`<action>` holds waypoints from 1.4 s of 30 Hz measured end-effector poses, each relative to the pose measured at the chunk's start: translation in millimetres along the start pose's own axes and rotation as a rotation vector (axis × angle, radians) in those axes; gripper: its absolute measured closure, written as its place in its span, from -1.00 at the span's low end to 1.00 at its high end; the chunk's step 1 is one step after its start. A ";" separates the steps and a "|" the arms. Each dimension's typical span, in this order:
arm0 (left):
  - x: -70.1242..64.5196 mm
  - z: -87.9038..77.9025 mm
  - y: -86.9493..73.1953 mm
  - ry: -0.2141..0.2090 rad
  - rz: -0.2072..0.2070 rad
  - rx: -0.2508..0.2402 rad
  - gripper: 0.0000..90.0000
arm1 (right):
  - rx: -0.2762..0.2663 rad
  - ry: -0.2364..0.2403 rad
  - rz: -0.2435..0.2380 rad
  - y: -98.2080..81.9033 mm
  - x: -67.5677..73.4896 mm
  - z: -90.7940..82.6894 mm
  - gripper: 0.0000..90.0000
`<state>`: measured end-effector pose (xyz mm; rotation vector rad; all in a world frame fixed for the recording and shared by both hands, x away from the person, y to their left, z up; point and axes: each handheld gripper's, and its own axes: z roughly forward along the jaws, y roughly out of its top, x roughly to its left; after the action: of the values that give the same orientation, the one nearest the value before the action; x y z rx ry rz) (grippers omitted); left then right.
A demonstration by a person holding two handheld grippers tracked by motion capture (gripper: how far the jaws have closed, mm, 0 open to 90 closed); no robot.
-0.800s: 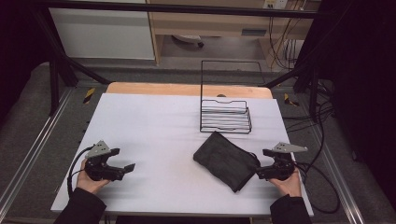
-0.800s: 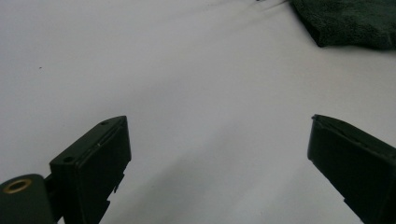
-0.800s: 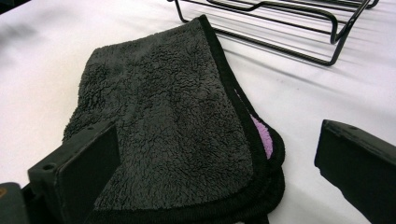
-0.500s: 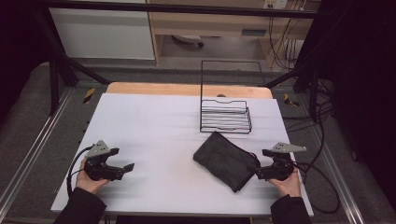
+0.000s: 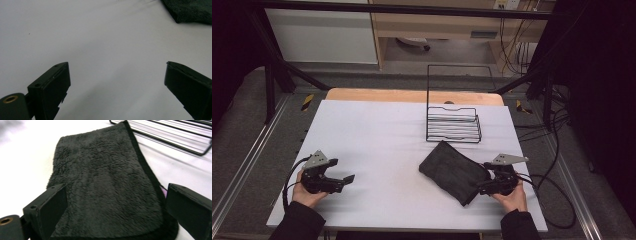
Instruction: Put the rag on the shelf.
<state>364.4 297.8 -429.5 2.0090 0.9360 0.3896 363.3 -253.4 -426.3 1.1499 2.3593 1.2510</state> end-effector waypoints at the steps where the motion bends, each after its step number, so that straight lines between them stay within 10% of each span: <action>1: -0.1 0.2 0.0 0.001 0.001 0.001 -0.86 | 0.005 0.000 -0.010 1.9 6.0 1.9 -0.83; 18: -0.1 0.4 0.0 0.009 -0.005 0.007 -0.85 | 0.095 0.093 -0.105 6.2 56.6 26.7 0.00; 36: -1.0 2.1 -0.1 0.007 0.000 0.025 -0.82 | 0.192 -0.026 -0.282 0.0 74.3 42.9 0.51; 42: -1.3 2.4 0.0 0.006 0.003 0.029 -0.82 | 0.200 -0.026 -0.271 2.6 71.9 42.2 0.78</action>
<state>364.9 295.5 -430.8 2.0370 0.9470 0.3859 339.0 -174.7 -439.3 0.8520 2.5607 0.9235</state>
